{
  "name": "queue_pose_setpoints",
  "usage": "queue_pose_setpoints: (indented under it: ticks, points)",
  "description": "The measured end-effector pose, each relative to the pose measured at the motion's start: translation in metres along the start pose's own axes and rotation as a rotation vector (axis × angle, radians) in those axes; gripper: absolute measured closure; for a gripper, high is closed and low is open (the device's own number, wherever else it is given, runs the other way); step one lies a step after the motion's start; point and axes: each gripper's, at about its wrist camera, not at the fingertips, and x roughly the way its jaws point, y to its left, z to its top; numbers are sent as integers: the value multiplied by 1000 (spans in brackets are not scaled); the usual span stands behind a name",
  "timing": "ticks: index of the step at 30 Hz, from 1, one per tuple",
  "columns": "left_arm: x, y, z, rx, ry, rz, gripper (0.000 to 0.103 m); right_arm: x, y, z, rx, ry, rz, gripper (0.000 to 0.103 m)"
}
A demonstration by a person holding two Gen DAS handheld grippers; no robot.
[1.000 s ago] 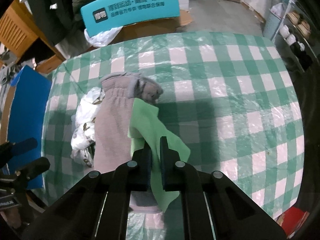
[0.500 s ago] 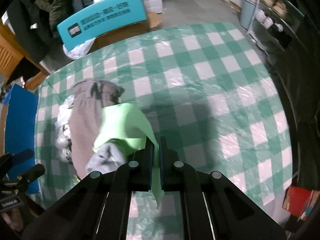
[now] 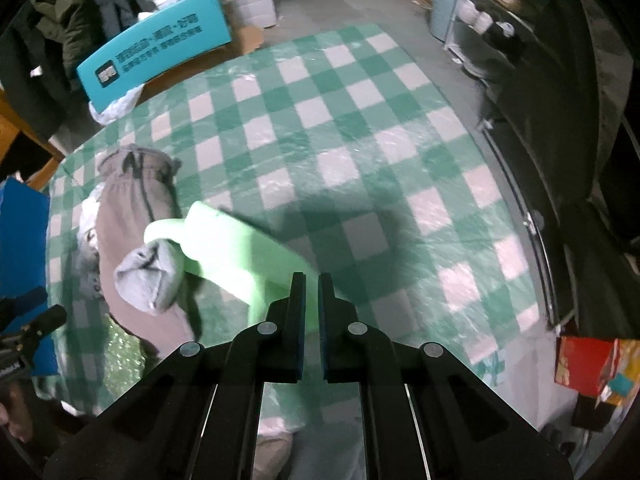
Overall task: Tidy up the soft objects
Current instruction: 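Grasp the light green cloth with the right tool and pull it off the grey sock, then grasp the green sparkly scrubber with the left tool while the right tool holds the green cloth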
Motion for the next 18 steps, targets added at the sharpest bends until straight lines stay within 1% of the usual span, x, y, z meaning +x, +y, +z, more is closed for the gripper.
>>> queue_pose_setpoints:
  ticks: [4,5,6,8,9,10,11,13,14,15,18]
  points:
    - [1,-7,-7,5,2,-17,26,3,0,-1,6,17,39,98]
    - [2,-9,-11,5,10,-23,26,5,2,-1,4,21,38,96]
    - [5,-12,-14,3,18,-28,25,5,3,-2,-1,26,34,93]
    - [11,-20,-22,0,40,-36,21,7,5,-3,-2,30,35,68]
    - [13,-24,-25,-1,49,-39,21,8,5,-3,1,29,36,63]
    - [15,-28,-30,-4,55,-40,21,9,6,-3,3,30,37,57]
    - [17,-32,-33,-4,62,-39,21,10,6,-3,3,35,34,54]
    - [19,-41,-39,8,64,-35,21,11,8,-5,-2,45,39,52]
    - [20,-45,-41,23,63,-28,20,11,9,-6,-4,49,40,49]
    - [20,-49,-43,36,64,-20,16,12,10,-8,-8,52,40,48]
    - [24,-59,-46,67,63,17,15,12,12,-10,-20,56,40,45]
